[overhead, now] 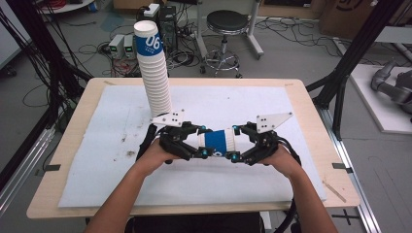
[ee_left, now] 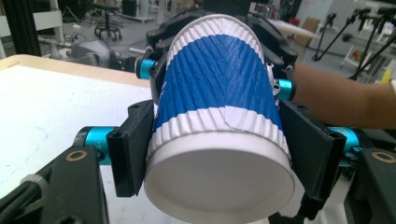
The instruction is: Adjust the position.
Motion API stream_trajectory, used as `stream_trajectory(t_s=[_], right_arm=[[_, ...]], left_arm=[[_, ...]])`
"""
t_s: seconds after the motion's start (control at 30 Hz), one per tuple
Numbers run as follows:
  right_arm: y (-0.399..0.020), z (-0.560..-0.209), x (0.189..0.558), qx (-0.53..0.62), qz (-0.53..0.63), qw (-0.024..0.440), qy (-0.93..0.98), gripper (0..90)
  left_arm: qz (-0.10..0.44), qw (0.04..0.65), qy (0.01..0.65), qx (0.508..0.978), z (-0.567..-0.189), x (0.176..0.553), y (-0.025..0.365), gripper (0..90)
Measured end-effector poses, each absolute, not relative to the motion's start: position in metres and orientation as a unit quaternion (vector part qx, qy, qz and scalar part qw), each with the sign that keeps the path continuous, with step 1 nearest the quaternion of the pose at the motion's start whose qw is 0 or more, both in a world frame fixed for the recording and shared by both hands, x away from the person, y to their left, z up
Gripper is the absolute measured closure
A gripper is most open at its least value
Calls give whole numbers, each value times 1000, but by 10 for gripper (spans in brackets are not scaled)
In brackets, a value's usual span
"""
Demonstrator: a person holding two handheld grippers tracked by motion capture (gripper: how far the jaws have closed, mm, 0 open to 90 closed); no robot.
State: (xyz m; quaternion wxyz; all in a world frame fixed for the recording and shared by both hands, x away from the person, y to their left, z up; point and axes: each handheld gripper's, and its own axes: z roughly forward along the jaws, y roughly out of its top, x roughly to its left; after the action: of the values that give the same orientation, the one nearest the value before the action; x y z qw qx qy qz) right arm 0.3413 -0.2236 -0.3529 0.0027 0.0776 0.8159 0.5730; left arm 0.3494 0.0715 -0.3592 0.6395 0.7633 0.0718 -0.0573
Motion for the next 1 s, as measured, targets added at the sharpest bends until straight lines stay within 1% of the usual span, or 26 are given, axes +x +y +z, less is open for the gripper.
stream_trajectory(t_s=[0.07,0.13,0.2,0.23,0.27,0.3,0.37,0.4,0.43,0.5,0.57,0.7,0.77,0.8,0.9,1.0], right_arm=[[-225,-353,341,70,569,4,819,244],[-226,-352,342,65,566,7,822,249],[-226,-352,341,63,559,7,827,256],[-226,-352,341,63,556,9,829,259],[-226,-352,341,62,551,8,832,260],[-227,-351,341,63,547,7,835,263],[-226,-351,341,61,540,5,839,265],[-225,-351,341,63,535,5,843,266],[-225,-351,341,61,534,5,843,267],[-225,-351,341,64,533,3,843,264],[-226,-350,341,72,544,-3,836,221],[-227,-348,342,99,579,-5,809,180],[-229,-348,342,102,584,-7,805,182],[-228,-348,342,99,582,-5,807,208],[-228,-348,342,90,577,-1,812,231],[-228,-347,342,82,568,3,819,249]], left_arm=[[-57,635,71,767,-360,349,71,304],[-55,630,74,771,-360,348,69,299],[-32,614,67,786,-359,345,67,287],[-17,604,68,794,-359,344,66,264],[-14,595,70,800,-360,343,64,236],[-13,588,70,806,-361,342,63,225],[-9,577,56,815,-362,341,61,244],[-6,571,45,819,-363,341,60,290],[-7,569,44,821,-363,341,60,291],[-12,572,47,819,-364,341,59,296],[-17,581,50,812,-364,342,60,294],[-26,620,59,782,-365,344,65,297],[-30,631,63,773,-368,345,65,297],[-29,626,62,777,-369,345,64,297],[-27,620,66,781,-371,343,62,296],[-3,600,70,797,-371,340,60,274]])
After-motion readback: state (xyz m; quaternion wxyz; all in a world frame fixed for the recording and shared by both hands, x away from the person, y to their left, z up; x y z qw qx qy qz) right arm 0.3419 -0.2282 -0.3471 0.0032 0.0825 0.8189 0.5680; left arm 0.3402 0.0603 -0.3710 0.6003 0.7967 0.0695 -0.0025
